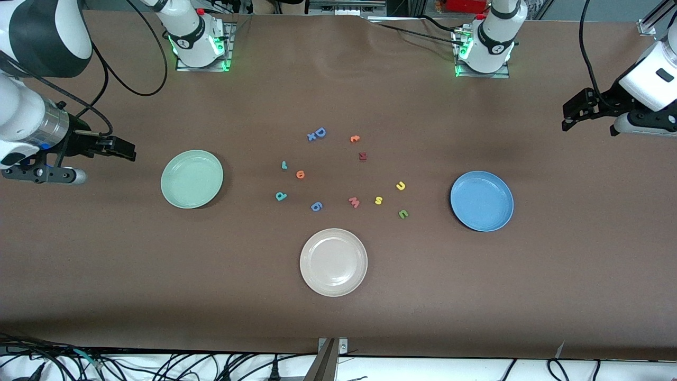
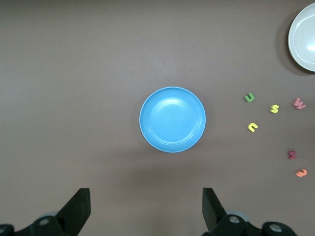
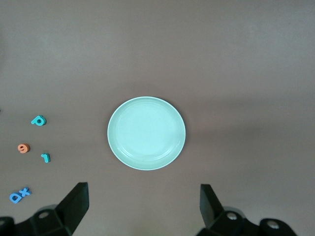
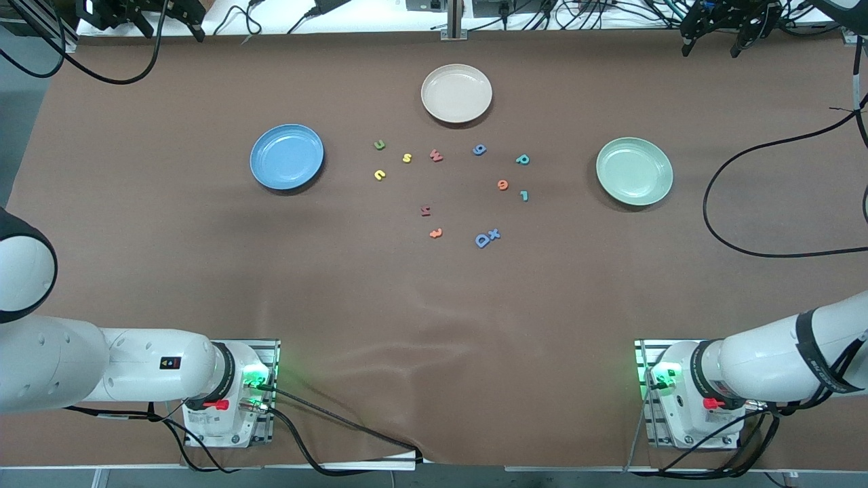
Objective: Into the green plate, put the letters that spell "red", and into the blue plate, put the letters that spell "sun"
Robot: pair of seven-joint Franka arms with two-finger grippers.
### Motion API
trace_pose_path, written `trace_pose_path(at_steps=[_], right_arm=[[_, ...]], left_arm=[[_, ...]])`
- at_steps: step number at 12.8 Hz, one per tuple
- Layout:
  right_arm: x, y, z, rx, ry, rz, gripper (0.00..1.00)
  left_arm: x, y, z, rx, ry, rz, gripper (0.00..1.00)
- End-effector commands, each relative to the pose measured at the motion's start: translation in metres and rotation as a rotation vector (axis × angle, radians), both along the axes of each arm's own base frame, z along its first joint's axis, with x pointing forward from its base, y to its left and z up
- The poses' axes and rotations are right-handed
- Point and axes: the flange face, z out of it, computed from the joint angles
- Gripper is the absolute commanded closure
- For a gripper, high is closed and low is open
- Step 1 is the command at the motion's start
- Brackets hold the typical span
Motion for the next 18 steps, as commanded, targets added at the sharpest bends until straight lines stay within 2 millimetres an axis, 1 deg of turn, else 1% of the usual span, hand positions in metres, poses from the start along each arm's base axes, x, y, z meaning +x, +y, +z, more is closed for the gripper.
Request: trace_pose_path(at_steps=[1,3,5,6,18], right_arm=[[-0.001,0.0,0.004,-0.007,-0.005,-0.014,0.0],[-0.001,0.0,0.003,-0.007,-0.003,-0.014,0.0],[-0.002,0.0,0.003,-0.007,-0.002,-0.014,0.0],[-0.001,0.0,0.003,-0.007,-0.003,-0.014,0.0],[-0.002,0.0,0.002,-0.006,0.0,-0.014,0.0]], left_arm=[[-0.009,-0.004,0.006,0.015,0.022,-0.02,0.0],[-0.012,-0.003,0.005,0.017,0.041,0.015,0.0],[-0.015,-0.014,0.004,0.021,0.059,0.037,0.0],[-0.018,-0.013,0.004,0.024,0.074,0.065,0.0],[-0.013,-0.016,-0.005,0.007,0.088,0.025,0.0]])
